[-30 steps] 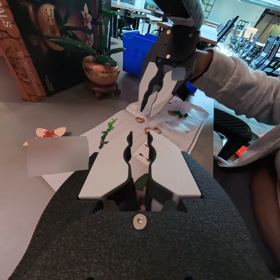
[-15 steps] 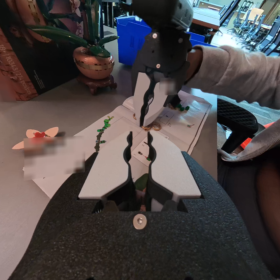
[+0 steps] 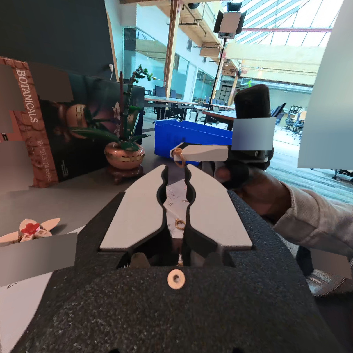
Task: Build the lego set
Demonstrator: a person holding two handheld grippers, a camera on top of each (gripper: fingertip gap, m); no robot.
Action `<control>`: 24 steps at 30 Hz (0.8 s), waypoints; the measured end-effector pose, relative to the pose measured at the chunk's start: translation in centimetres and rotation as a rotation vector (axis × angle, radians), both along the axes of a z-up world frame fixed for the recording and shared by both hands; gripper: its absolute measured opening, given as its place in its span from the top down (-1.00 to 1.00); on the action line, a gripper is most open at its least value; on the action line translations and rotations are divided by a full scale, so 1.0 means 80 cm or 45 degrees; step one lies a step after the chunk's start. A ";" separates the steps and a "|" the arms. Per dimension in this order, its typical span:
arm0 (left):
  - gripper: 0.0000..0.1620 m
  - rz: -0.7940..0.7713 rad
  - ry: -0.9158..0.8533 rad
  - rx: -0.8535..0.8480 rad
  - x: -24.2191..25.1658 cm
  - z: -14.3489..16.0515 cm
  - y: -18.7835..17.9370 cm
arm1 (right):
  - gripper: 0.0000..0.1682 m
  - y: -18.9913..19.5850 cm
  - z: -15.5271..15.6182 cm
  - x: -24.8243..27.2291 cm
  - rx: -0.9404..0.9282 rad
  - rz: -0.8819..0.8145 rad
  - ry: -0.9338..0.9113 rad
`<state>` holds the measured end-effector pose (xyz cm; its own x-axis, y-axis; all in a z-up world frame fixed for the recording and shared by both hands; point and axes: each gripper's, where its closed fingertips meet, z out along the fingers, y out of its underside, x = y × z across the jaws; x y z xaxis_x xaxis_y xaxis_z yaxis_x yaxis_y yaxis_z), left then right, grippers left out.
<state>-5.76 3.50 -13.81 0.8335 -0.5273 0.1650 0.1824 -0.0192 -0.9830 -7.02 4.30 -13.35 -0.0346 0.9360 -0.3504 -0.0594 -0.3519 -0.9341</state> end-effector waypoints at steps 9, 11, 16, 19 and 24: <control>0.97 -0.310 0.076 0.030 0.028 -0.001 -0.032 | 0.82 -0.033 0.001 0.027 0.045 0.233 0.030; 0.97 -0.482 0.158 -0.088 0.039 -0.019 -0.047 | 0.74 -0.037 0.004 0.042 0.102 0.396 -0.041; 0.98 -0.738 0.324 -0.272 0.066 -0.054 -0.074 | 0.73 -0.069 -0.038 0.069 0.534 0.810 -0.584; 0.97 -0.791 0.400 -0.299 0.076 -0.064 -0.082 | 0.74 -0.082 -0.067 0.071 0.717 0.925 -0.771; 0.97 -0.780 0.428 -0.294 0.076 -0.067 -0.081 | 0.97 -0.088 -0.076 0.072 0.669 0.952 -0.724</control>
<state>0.34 -3.01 -19.15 0.4254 -0.8976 0.1157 -0.2382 -0.2343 -0.9425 -1.25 -2.73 -19.44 -0.6192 0.7833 -0.0555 0.4953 0.3348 -0.8016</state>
